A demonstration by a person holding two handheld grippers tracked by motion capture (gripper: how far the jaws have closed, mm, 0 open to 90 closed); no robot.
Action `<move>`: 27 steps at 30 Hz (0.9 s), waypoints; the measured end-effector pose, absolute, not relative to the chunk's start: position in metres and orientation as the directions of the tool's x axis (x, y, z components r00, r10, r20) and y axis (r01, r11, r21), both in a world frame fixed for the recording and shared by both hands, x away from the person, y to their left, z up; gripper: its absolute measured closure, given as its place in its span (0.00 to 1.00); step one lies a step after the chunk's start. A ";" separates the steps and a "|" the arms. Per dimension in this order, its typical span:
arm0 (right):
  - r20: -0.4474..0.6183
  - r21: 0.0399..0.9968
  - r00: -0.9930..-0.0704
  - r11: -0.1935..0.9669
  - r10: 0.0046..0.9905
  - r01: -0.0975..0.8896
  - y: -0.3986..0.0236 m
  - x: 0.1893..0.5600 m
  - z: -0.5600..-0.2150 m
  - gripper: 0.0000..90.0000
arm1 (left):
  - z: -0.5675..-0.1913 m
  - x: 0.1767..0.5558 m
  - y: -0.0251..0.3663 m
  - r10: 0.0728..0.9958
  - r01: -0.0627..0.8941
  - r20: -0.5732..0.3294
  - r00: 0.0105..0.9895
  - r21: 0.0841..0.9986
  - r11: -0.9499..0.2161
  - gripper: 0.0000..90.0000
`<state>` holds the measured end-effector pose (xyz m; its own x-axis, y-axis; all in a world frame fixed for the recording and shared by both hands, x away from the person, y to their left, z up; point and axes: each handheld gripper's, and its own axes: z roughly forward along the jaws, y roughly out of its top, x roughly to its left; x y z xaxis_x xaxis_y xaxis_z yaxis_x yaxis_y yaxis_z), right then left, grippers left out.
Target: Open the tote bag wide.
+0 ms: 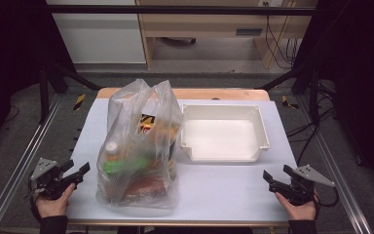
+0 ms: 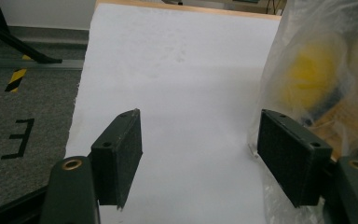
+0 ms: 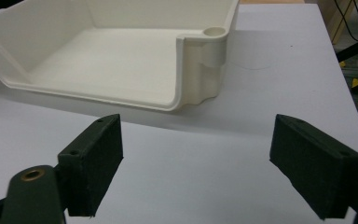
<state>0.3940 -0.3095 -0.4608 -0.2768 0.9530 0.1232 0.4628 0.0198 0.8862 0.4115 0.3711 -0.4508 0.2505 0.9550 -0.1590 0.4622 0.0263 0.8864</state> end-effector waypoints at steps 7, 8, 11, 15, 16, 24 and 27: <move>0.116 0.893 -0.324 0.044 0.939 0.449 -0.297 0.393 -0.452 0.26 | -0.435 0.409 0.368 0.948 0.440 -0.162 0.276 0.898 0.025 0.34; 0.114 0.893 -0.329 0.048 0.938 0.447 -0.295 0.393 -0.450 0.27 | -0.433 0.409 0.367 0.945 0.436 -0.164 0.283 0.900 0.026 0.34; 0.103 0.897 -0.344 0.062 0.933 0.438 -0.286 0.393 -0.443 0.29 | -0.423 0.406 0.362 0.939 0.417 -0.155 0.306 0.909 0.015 0.34; 0.100 0.901 -0.363 0.070 0.927 0.428 -0.277 0.392 -0.437 0.33 | -0.411 0.403 0.357 0.930 0.392 -0.154 0.333 0.920 0.012 0.35; 0.110 0.901 -0.369 0.064 0.923 0.428 -0.273 0.393 -0.434 0.35 | -0.410 0.403 0.356 0.929 0.390 -0.155 0.337 0.921 0.012 0.35; 0.159 0.912 -0.441 0.040 0.884 0.408 -0.251 0.396 -0.419 0.47 | -0.388 0.394 0.343 0.910 0.349 -0.150 0.386 0.937 0.006 0.38; 0.161 0.915 -0.471 0.048 0.868 0.400 -0.241 0.398 -0.414 0.51 | -0.379 0.390 0.337 0.901 0.325 -0.136 0.412 0.946 -0.005 0.40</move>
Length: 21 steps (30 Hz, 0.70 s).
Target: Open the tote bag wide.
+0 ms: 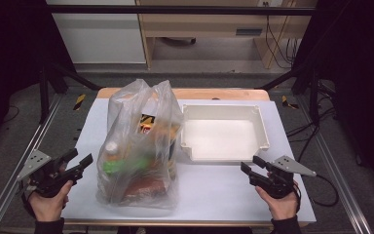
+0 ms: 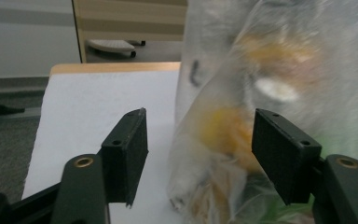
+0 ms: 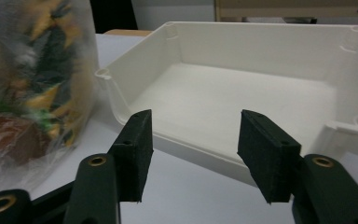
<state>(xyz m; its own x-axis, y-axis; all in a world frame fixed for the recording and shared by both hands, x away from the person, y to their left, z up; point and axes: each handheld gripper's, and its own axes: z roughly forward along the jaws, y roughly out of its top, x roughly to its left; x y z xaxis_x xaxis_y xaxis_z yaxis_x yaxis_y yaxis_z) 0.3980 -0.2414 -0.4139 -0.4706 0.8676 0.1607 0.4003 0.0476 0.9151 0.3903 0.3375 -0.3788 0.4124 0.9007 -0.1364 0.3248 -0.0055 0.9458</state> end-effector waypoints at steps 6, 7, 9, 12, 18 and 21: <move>0.153 0.924 -0.524 0.066 0.838 0.376 -0.221 0.400 -0.399 0.56 | -0.363 0.388 0.326 0.886 0.298 -0.118 0.449 0.954 -0.024 0.43; 0.150 0.929 -0.532 0.066 0.834 0.365 -0.217 0.401 -0.396 0.56 | -0.357 0.388 0.322 0.880 0.287 -0.111 0.462 0.957 -0.030 0.43; 0.163 0.932 -0.553 0.057 0.817 0.358 -0.208 0.402 -0.390 0.57 | -0.353 0.391 0.317 0.874 0.277 -0.103 0.475 0.960 -0.037 0.44; 0.165 0.938 -0.587 0.058 0.793 0.342 -0.190 0.404 -0.382 0.57 | -0.350 0.396 0.312 0.871 0.271 -0.093 0.483 0.961 -0.048 0.44; 0.166 0.945 -0.653 0.071 0.739 0.320 -0.154 0.410 -0.370 0.55 | -0.341 0.409 0.291 0.842 0.259 -0.092 0.532 0.964 -0.057 0.44; 0.165 0.945 -0.698 0.090 0.697 0.314 -0.125 0.414 -0.363 0.49 | -0.334 0.417 0.277 0.837 0.256 -0.049 0.545 0.960 -0.111 0.45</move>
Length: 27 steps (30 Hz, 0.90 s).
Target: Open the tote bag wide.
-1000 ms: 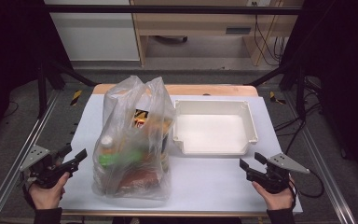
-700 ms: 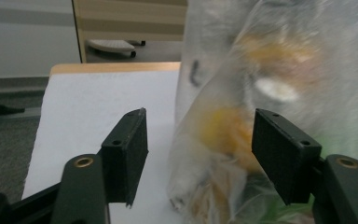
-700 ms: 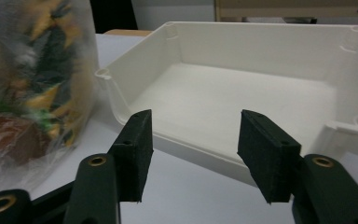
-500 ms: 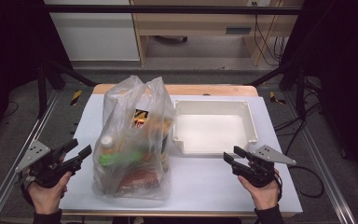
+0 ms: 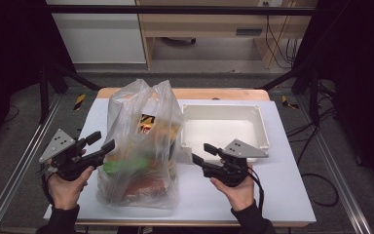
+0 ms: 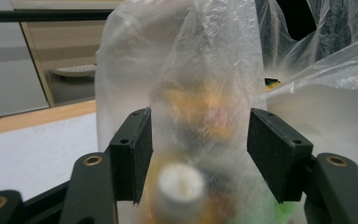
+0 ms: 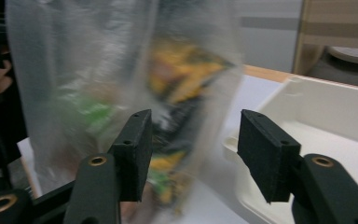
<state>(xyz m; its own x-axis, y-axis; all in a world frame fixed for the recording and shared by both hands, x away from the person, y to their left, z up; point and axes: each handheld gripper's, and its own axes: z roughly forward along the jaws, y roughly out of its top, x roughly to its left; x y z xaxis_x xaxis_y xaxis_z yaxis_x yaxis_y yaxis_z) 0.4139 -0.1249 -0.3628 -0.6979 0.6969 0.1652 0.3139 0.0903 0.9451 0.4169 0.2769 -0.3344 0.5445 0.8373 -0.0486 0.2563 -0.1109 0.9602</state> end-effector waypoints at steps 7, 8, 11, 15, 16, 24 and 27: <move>0.165 0.945 -0.744 0.112 0.648 0.306 -0.088 0.418 -0.360 0.41 | -0.326 0.436 0.258 0.833 0.271 -0.006 0.554 0.947 -0.174 0.53; 0.171 0.943 -0.748 0.113 0.641 0.312 -0.078 0.419 -0.361 0.39 | -0.326 0.441 0.254 0.836 0.283 -0.001 0.548 0.941 -0.185 0.58; 0.175 0.943 -0.761 0.117 0.625 0.313 -0.068 0.418 -0.362 0.37 | -0.328 0.447 0.250 0.839 0.308 0.000 0.544 0.930 -0.200 0.68; 0.174 0.940 -0.767 0.129 0.617 0.317 -0.059 0.420 -0.364 0.38 | -0.329 0.448 0.249 0.843 0.326 0.013 0.538 0.919 -0.223 0.84; 0.171 0.937 -0.770 0.139 0.614 0.319 -0.055 0.421 -0.366 0.39 | -0.330 0.448 0.249 0.841 0.331 0.009 0.542 0.917 -0.223 0.89; 0.169 0.929 -0.783 0.169 0.599 0.329 -0.043 0.423 -0.373 0.74 | -0.326 0.435 0.267 0.828 0.310 -0.014 0.561 0.931 -0.194 1.00; 0.163 0.925 -0.795 0.189 0.584 0.329 -0.044 0.422 -0.372 0.95 | -0.326 0.422 0.281 0.825 0.294 -0.025 0.564 0.940 -0.173 1.00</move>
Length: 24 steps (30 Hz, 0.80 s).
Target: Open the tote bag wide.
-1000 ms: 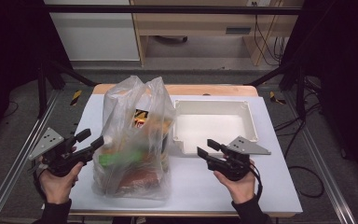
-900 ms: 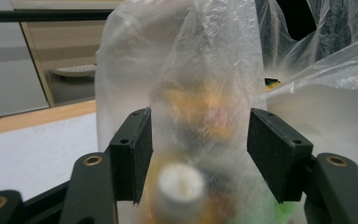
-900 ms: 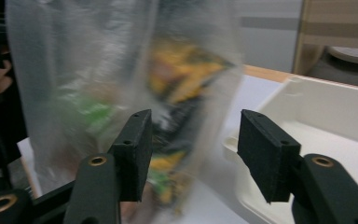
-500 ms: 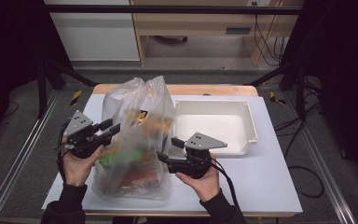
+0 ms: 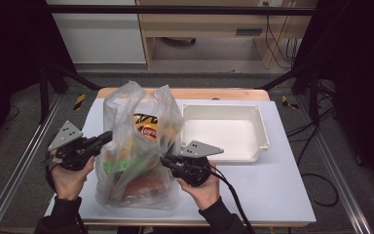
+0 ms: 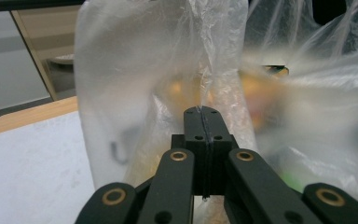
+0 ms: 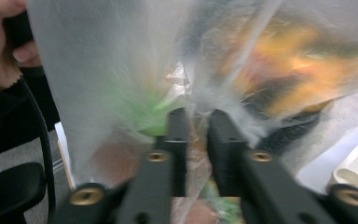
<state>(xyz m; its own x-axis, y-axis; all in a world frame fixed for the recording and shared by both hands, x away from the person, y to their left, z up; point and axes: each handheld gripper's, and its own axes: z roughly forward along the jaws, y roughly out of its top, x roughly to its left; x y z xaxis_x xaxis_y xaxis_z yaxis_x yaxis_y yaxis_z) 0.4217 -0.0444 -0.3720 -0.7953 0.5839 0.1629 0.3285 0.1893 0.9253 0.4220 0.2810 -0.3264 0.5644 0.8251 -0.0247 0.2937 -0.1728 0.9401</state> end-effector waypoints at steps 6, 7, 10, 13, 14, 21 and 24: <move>0.164 0.912 -0.825 0.236 0.541 0.336 -0.057 0.406 -0.371 1.00 | -0.333 0.387 0.308 0.800 0.272 -0.070 0.596 0.955 -0.119 1.00; 0.164 0.912 -0.825 0.236 0.541 0.336 -0.057 0.406 -0.371 1.00 | -0.333 0.387 0.308 0.800 0.272 -0.070 0.596 0.955 -0.119 1.00; 0.163 0.899 -0.830 0.266 0.534 0.348 -0.069 0.392 -0.380 1.00 | -0.343 0.373 0.315 0.788 0.281 -0.083 0.611 0.953 -0.118 1.00; 0.175 0.887 -0.826 0.279 0.536 0.369 -0.076 0.385 -0.392 1.00 | -0.361 0.358 0.321 0.791 0.305 -0.087 0.606 0.943 -0.131 1.00; 0.175 0.887 -0.826 0.279 0.536 0.369 -0.076 0.385 -0.392 1.00 | -0.361 0.358 0.321 0.791 0.305 -0.087 0.606 0.943 -0.131 1.00; 0.206 0.845 -0.814 0.320 0.544 0.428 -0.077 0.379 -0.429 1.00 | -0.402 0.351 0.336 0.814 0.406 -0.125 0.567 0.903 -0.144 1.00; 0.219 0.835 -0.807 0.323 0.548 0.446 -0.076 0.380 -0.440 1.00 | -0.424 0.349 0.345 0.818 0.453 -0.177 0.547 0.884 -0.111 1.00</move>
<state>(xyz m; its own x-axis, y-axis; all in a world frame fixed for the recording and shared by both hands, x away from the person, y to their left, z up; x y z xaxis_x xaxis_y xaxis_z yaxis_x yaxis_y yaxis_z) 0.3795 -0.0760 -0.4400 -0.8074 0.5476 0.2195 0.4459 0.3228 0.8349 0.3490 0.3446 -0.4239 0.5473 0.8179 -0.1773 0.4531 -0.1115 0.8845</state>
